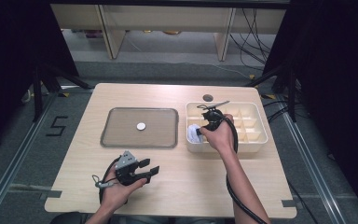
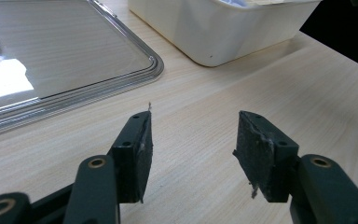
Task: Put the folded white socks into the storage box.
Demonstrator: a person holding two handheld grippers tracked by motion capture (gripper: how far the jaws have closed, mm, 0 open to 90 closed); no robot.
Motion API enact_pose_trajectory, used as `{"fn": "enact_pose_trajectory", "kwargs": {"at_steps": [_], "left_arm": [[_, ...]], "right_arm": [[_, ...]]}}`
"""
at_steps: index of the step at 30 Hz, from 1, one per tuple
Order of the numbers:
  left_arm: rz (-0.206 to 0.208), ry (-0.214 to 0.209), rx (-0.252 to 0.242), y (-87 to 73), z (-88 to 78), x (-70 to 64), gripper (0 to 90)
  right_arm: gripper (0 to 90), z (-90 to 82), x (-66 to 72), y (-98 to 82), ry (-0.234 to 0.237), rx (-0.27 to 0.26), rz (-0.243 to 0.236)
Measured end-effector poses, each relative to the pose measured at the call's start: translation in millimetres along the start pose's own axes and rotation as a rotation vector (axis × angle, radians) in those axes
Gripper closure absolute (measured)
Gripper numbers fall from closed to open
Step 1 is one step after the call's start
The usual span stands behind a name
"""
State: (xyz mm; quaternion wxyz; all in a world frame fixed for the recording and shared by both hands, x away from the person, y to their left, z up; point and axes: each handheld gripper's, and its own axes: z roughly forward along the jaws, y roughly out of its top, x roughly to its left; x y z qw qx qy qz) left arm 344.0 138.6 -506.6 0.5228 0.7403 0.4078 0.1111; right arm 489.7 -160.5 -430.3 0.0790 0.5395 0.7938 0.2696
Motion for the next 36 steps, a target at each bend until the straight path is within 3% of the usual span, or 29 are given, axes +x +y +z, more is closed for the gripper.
{"fn": "enact_pose_trajectory", "kwargs": {"at_steps": [1, 2, 7, 10, 11, 13, 14, 16, 17, 18, 20, 23, 28, 29, 31, 36], "left_arm": [[0.001, -0.003, 0.002, 0.1, -0.2, 0.2, 45.0], [0.001, -0.002, 0.002, 0.1, -0.2, 0.2, 45.0], [0.003, 0.0, 0.004, -0.1, -0.1, 0.4, 45.1], [0.005, 0.007, 0.004, 0.3, -1.4, 0.0, 45.3], [0.003, 0.0, 0.0, 0.3, -1.2, 0.4, 45.4], [-0.01, 0.012, 0.002, 0.2, -1.7, -0.1, 45.4], [0.004, 0.001, -0.001, 0.4, -1.3, 1.1, 45.5], [-0.009, 0.01, 0.003, 0.3, -1.6, -0.3, 45.5], [-0.002, 0.007, 0.002, 0.4, -1.5, 0.0, 45.5], [0.004, 0.005, 0.002, 0.5, -1.6, 0.3, 45.5], [-0.01, -0.001, 0.0, 0.1, -0.9, 0.4, 45.5], [-0.008, 0.016, 0.003, 0.6, -2.1, -0.3, 45.5], [-0.002, 0.006, 0.0, 0.6, -1.1, 0.4, 45.5], [0.006, 0.011, 0.004, 0.9, -1.4, 0.2, 45.5], [0.009, 0.007, 0.003, 0.7, -0.8, 0.1, 45.6], [0.008, 0.007, 0.002, 0.9, -1.0, 0.2, 45.7]], "right_arm": [[74.4, -1.1, 2.1, 0.3, -0.011, 0.011, 0.0], [74.8, -1.1, 2.4, 0.5, -0.004, -0.008, -0.04], [72.2, -5.0, 7.9, 0.4, -0.016, 0.011, -0.058], [59.7, -4.6, 7.5, 0.6, 0.009, 0.003, -0.048], [56.7, -4.3, 9.0, 1.2, 0.001, 0.012, -0.014], [48.5, -4.4, 7.4, 1.6, 0.008, -0.027, -0.026], [46.1, -4.4, 6.6, 2.6, 0.001, -0.039, -0.025], [44.3, -3.9, 4.9, 2.8, 0.011, -0.041, -0.042], [43.6, -3.6, 7.2, 2.9, 0.03, -0.038, -0.012], [43.4, -2.0, 6.1, 2.7, 0.038, -0.046, -0.037], [44.7, 0.6, 7.7, 2.0, 0.048, -0.048, -0.04], [58.2, 6.4, 10.8, -0.3, 0.011, -0.031, -0.071], [66.7, 5.8, 15.7, -0.4, -0.036, -0.028, -0.077], [67.8, 5.0, 18.2, -0.8, -0.048, -0.02, -0.075], [69.2, 5.2, 25.2, -1.7, -0.087, -0.001, -0.114], [70.0, 8.7, 28.7, -3.1, -0.115, 0.011, -0.134]]}}
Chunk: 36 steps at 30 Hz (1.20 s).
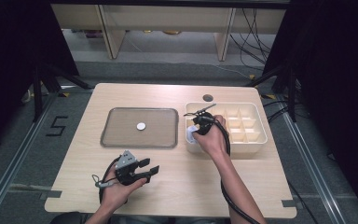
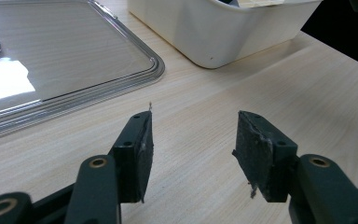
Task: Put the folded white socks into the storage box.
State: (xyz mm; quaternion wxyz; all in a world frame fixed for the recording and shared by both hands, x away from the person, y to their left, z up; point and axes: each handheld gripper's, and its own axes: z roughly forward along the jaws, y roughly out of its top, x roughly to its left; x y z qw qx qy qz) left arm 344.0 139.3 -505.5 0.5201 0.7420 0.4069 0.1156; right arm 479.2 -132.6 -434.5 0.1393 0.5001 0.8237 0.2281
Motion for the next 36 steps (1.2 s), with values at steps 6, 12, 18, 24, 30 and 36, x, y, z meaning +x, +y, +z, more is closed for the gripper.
{"fn": "enact_pose_trajectory", "kwargs": {"at_steps": [6, 12, 18, 24, 30, 36], "left_arm": [[0.0, 0.0, 0.002, 0.4, 0.5, -0.7, 45.7], [-0.002, -0.001, 0.001, 0.3, 0.6, -1.1, 45.7], [0.006, 0.0, -0.002, 0.8, 0.6, -1.9, 45.8], [-0.005, 0.0, -0.001, 0.1, 0.9, -2.4, 45.7], [0.015, 0.004, 0.005, 0.2, 0.3, -2.0, 45.7], [0.012, 0.005, 0.001, 0.1, 0.0, -2.1, 45.6]], "right_arm": [[70.5, 3.7, 1.4, -1.8, 0.004, 0.033, -0.002], [71.1, 6.0, 0.3, -1.1, 0.009, 0.054, 0.016], [71.1, 7.5, -0.3, -2.6, 0.01, 0.05, 0.009], [71.1, 7.5, 0.5, -2.5, 0.017, 0.056, 0.029], [71.0, 7.7, 0.5, -2.6, 0.01, 0.063, 0.026], [69.8, 6.7, -1.8, -3.4, 0.034, 0.061, 0.04]]}}
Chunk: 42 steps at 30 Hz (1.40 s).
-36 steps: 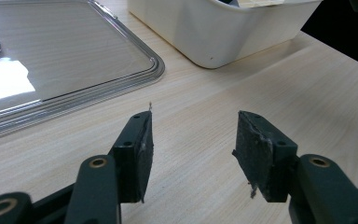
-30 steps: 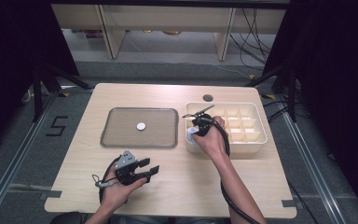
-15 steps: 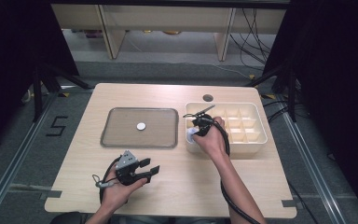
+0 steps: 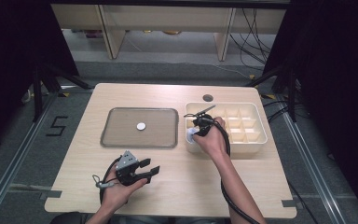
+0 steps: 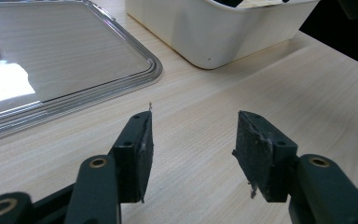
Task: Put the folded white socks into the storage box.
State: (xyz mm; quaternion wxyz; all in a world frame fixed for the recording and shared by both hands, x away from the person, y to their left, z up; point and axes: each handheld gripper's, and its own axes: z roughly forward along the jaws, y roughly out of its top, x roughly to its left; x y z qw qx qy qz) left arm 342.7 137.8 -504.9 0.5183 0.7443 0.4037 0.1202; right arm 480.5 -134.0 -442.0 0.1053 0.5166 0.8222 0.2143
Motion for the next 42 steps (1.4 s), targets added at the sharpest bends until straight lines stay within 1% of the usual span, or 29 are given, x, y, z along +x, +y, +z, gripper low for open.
{"fn": "enact_pose_trajectory", "kwargs": {"at_steps": [1, 2, 4, 5, 7, 10, 11, 12, 13, 15, 16, 17, 18, 20, 21, 22, 24, 25, 27, 29, 30, 31, 32, 34, 35, 36, 37, 38, 42], "left_arm": [[-0.005, -0.013, -0.01, -0.3, 0.9, 0.4, 45.6], [-0.001, -0.011, -0.007, -0.2, 0.6, 0.9, 45.6], [-0.014, -0.01, -0.009, -0.6, 0.8, 0.6, 45.5], [-0.017, -0.01, -0.01, -0.6, 0.9, 0.7, 45.5], [-0.018, -0.009, -0.013, -0.5, 1.0, 0.6, 45.5], [-0.018, -0.008, -0.015, -0.7, 0.9, 0.5, 45.5], [-0.018, -0.008, -0.015, -0.8, 0.9, 0.4, 45.5], [-0.018, -0.007, -0.015, -0.9, 0.9, 0.5, 45.4], [-0.018, -0.008, -0.015, -0.9, 0.9, 0.4, 45.4], [-0.018, -0.007, -0.016, -0.8, 0.8, 0.2, 45.4], [-0.017, -0.008, -0.017, -0.8, 0.8, 0.2, 45.5], [-0.018, -0.008, -0.018, -0.8, 0.9, 0.2, 45.5], [-0.019, -0.009, -0.019, -0.8, 0.9, 0.1, 45.5], [-0.019, -0.008, -0.02, -0.9, 1.0, 0.0, 45.4], [-0.019, -0.009, -0.019, -1.0, 1.0, 0.2, 45.5], [-0.018, -0.008, -0.018, -1.0, 1.1, 0.4, 45.5], [-0.018, -0.01, -0.015, -0.9, 1.3, 0.5, 45.5], [-0.016, 0.002, -0.008, -0.8, 0.6, -0.2, 45.5], [-0.005, 0.002, -0.005, -0.4, 0.3, 0.0, 45.5], [0.0, 0.003, -0.003, -0.2, 0.0, 0.1, 45.5], [-0.002, -0.008, -0.017, -0.7, 1.1, 0.6, 45.5], [-0.004, -0.003, -0.022, -0.8, 1.5, 0.3, 45.5], [-0.003, -0.004, -0.021, -0.8, 1.5, 0.3, 45.5], [-0.007, -0.005, -0.023, -1.1, 1.4, 0.0, 45.5], [-0.02, 0.006, -0.011, -0.9, -0.2, -0.6, 45.4], [-0.02, 0.006, -0.011, -0.9, -0.2, -0.6, 45.4], [-0.01, 0.005, -0.012, -0.7, -0.5, 0.3, 45.4], [-0.01, 0.007, -0.012, -0.7, -0.6, 0.7, 45.3], [-0.022, 0.008, -0.023, -0.7, 0.5, 0.7, 44.9]], "right_arm": [[68.8, 0.3, -0.3, -0.3, 0.007, -0.01, 0.009], [66.9, -0.6, -1.5, -0.5, 0.014, -0.011, 0.037], [64.6, -1.0, -3.5, -0.8, 0.018, -0.02, 0.037], [63.3, -2.1, -2.8, -1.3, 0.03, -0.02, 0.05], [61.8, -2.2, -3.9, -1.4, 0.028, -0.024, 0.043], [55.4, -3.3, -5.4, -1.9, 0.035, -0.034, 0.032], [54.3, -4.8, -4.9, -2.0, 0.029, -0.024, 0.056], [53.2, -5.2, -6.9, -2.3, 0.041, -0.057, 0.041], [52.6, -6.6, -7.6, -2.5, 0.034, -0.074, 0.045], [55.4, -9.7, -7.8, -1.6, 0.029, -0.118, 0.042], [60.5, -11.2, -8.5, -1.0, 0.029, -0.14, 0.027], [64.8, -12.1, -7.1, -0.3, 0.027, -0.144, 0.04], [73.2, -13.1, -8.0, 1.0, 0.043, -0.145, 0.019], [75.8, -12.9, -8.4, 1.2, 0.04, -0.142, 0.016], [78.3, -12.1, -8.4, 1.7, 0.039, -0.146, 0.034], [80.3, -11.8, -9.4, 2.0, 0.037, -0.14, 0.034], [82.9, -11.1, -9.9, 1.7, 0.04, -0.141, 0.03], [83.6, -10.0, -10.8, 1.1, 0.04, -0.138, 0.011], [84.5, -8.5, -8.6, 1.6, 0.022, -0.116, 0.056], [84.8, -7.6, -8.3, 1.4, 0.04, -0.124, 0.066], [84.8, -7.9, -8.2, 0.8, 0.048, -0.12, 0.058], [84.8, -8.0, -9.1, 0.1, 0.057, -0.125, 0.042], [84.7, -7.2, -10.0, -0.4, 0.049, -0.133, 0.026], [82.8, -6.7, -11.7, -0.8, 0.055, -0.151, 0.03], [77.3, -8.5, -14.1, -2.2, 0.064, -0.156, 0.032], [77.3, -8.5, -14.1, -2.2, 0.064, -0.156, 0.032], [73.2, -11.1, -13.5, -3.1, 0.059, -0.161, 0.069], [68.7, -14.4, -13.5, -6.3, 0.055, -0.185, 0.069], [63.7, -20.7, -13.8, -11.4, 0.053, -0.219, 0.055]]}}
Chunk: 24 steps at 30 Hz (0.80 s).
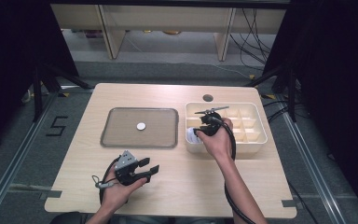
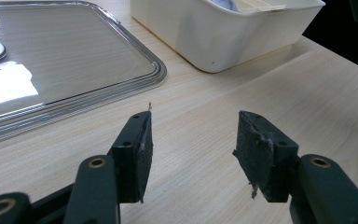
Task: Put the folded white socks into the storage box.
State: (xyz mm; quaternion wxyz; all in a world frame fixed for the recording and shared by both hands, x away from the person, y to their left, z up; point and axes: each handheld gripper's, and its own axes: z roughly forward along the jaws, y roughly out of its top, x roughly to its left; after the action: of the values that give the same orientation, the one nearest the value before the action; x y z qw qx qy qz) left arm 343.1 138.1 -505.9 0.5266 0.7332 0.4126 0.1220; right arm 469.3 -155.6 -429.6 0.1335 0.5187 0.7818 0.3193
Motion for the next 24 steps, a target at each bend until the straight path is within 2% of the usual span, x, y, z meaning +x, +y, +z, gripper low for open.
{"fn": "enact_pose_trajectory", "kwargs": {"at_steps": [1, 3, 4, 6, 9, 10, 16, 17, 18, 20, 23, 24], "left_arm": [[0.006, 0.002, 0.003, 0.1, -0.3, 0.2, 44.7], [0.004, 0.002, 0.002, -0.3, -0.2, -0.2, 44.3], [0.003, 0.002, 0.0, -0.5, 0.1, -0.4, 44.0], [0.004, -0.004, -0.003, -0.7, 0.6, -0.1, 43.8], [0.007, 0.003, 0.003, -1.1, 0.9, -0.3, 43.3], [0.012, 0.003, 0.004, -1.2, 1.0, 0.0, 43.2], [0.015, 0.008, 0.006, -1.7, 1.1, 0.3, 42.7], [0.013, 0.012, 0.009, -1.9, 1.0, 0.0, 42.6], [0.01, -0.001, 0.003, -2.4, 2.0, 0.1, 42.5], [0.007, -0.004, 0.0, -2.4, 2.1, -0.1, 42.5], [0.002, 0.003, -0.001, -2.4, 1.9, -0.9, 42.6], [0.008, 0.004, -0.004, -2.2, 1.7, -0.7, 42.5]], "right_arm": [[62.5, -2.0, 0.6, -1.2, -0.001, -0.009, 0.012], [60.0, -5.9, -2.2, -3.3, 0.012, -0.036, -0.005], [58.0, -9.3, -1.5, -6.3, 0.012, -0.041, 0.016], [57.5, -10.8, -3.4, -8.2, 0.006, -0.042, 0.005], [56.2, -16.5, -4.0, -14.0, 0.022, -0.062, 0.032], [55.6, -18.6, -5.4, -15.8, 0.038, -0.078, 0.026], [52.4, -31.6, -6.7, -28.5, 0.047, -0.114, 0.049], [52.0, -34.4, -8.7, -30.8, 0.047, -0.117, 0.036], [51.4, -39.3, -10.0, -35.1, 0.048, -0.146, 0.027], [51.3, -42.0, -9.9, -37.5, 0.043, -0.148, 0.027], [50.3, -52.2, -7.7, -47.8, 0.053, -0.158, 0.061], [50.2, -53.3, -10.5, -50.3, 0.047, -0.163, 0.036]]}}
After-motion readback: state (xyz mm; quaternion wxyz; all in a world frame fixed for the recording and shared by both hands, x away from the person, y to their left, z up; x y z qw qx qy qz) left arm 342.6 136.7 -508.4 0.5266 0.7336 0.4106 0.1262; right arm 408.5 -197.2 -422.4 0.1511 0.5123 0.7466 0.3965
